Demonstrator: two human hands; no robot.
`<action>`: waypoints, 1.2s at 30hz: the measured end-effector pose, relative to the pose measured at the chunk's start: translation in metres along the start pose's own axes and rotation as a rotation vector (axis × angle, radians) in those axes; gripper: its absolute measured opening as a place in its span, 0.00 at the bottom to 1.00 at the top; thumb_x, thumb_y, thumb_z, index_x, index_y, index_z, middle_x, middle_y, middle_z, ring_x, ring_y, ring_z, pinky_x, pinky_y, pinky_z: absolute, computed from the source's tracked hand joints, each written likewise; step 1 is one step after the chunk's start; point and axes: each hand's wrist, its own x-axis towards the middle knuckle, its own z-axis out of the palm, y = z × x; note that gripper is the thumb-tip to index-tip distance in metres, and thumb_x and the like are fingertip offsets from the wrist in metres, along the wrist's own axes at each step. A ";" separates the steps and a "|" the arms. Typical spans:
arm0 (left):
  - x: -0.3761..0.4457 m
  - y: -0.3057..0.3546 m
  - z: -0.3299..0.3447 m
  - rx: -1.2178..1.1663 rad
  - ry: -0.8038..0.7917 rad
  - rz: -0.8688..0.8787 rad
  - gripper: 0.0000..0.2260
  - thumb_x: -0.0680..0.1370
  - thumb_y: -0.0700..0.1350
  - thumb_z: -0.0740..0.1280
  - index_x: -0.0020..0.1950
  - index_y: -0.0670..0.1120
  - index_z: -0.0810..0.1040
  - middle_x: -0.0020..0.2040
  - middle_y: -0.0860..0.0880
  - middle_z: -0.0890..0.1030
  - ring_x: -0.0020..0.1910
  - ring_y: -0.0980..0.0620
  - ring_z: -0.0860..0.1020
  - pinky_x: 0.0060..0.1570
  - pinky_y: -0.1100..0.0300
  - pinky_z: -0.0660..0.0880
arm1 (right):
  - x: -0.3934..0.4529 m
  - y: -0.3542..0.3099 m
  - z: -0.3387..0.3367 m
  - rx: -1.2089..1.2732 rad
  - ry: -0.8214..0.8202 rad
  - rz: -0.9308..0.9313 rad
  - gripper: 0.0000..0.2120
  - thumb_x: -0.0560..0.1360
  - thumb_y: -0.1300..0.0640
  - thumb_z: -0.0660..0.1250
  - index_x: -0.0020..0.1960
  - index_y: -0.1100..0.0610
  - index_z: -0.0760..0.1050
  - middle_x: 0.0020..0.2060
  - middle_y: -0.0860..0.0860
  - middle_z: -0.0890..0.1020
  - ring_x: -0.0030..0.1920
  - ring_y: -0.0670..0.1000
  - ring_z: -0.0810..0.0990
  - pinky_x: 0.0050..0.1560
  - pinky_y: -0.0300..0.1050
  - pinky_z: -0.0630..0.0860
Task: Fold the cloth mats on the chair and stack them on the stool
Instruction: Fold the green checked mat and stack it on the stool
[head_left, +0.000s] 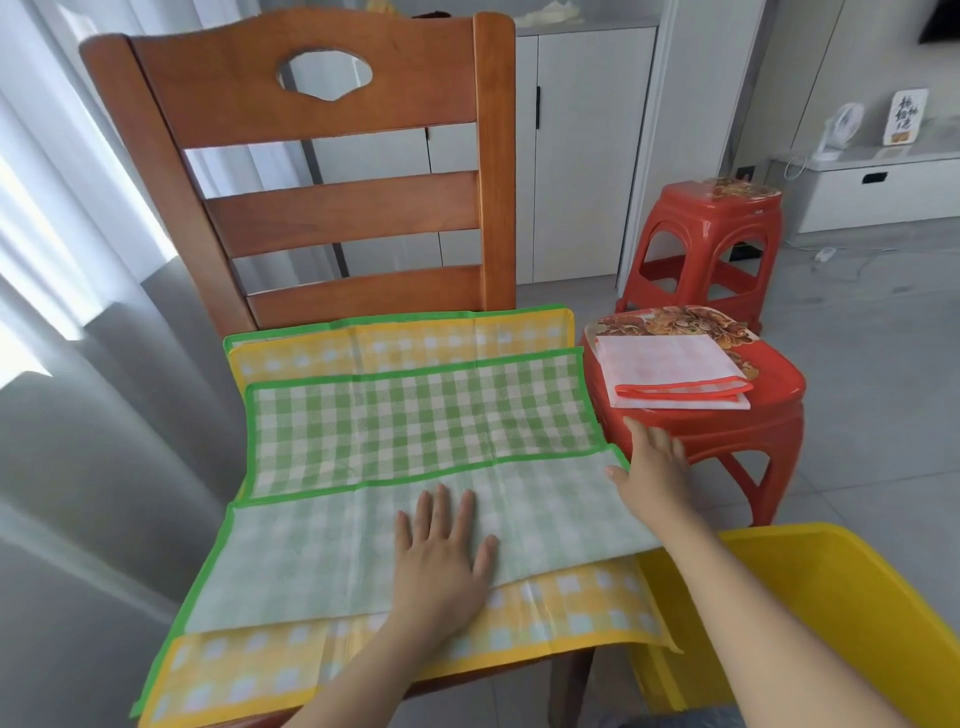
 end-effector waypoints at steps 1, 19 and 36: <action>-0.001 0.000 0.000 -0.001 0.000 0.002 0.30 0.77 0.64 0.38 0.77 0.55 0.39 0.78 0.47 0.39 0.76 0.47 0.35 0.74 0.46 0.35 | -0.004 -0.003 0.001 -0.066 0.010 -0.048 0.30 0.77 0.52 0.64 0.74 0.52 0.56 0.72 0.53 0.63 0.72 0.57 0.59 0.70 0.53 0.58; -0.008 -0.027 -0.009 -0.040 -0.004 0.018 0.24 0.82 0.57 0.44 0.77 0.57 0.43 0.78 0.52 0.41 0.77 0.52 0.38 0.75 0.49 0.36 | -0.064 -0.058 0.056 -0.276 -0.313 -0.401 0.26 0.80 0.43 0.42 0.76 0.45 0.43 0.77 0.44 0.44 0.76 0.46 0.39 0.75 0.51 0.41; -0.038 -0.121 -0.029 -0.017 -0.020 -0.115 0.26 0.78 0.65 0.45 0.76 0.63 0.44 0.78 0.55 0.43 0.77 0.53 0.39 0.74 0.44 0.36 | -0.085 -0.117 0.086 -0.309 -0.286 -0.412 0.26 0.79 0.39 0.42 0.76 0.42 0.45 0.77 0.49 0.46 0.76 0.55 0.43 0.75 0.53 0.41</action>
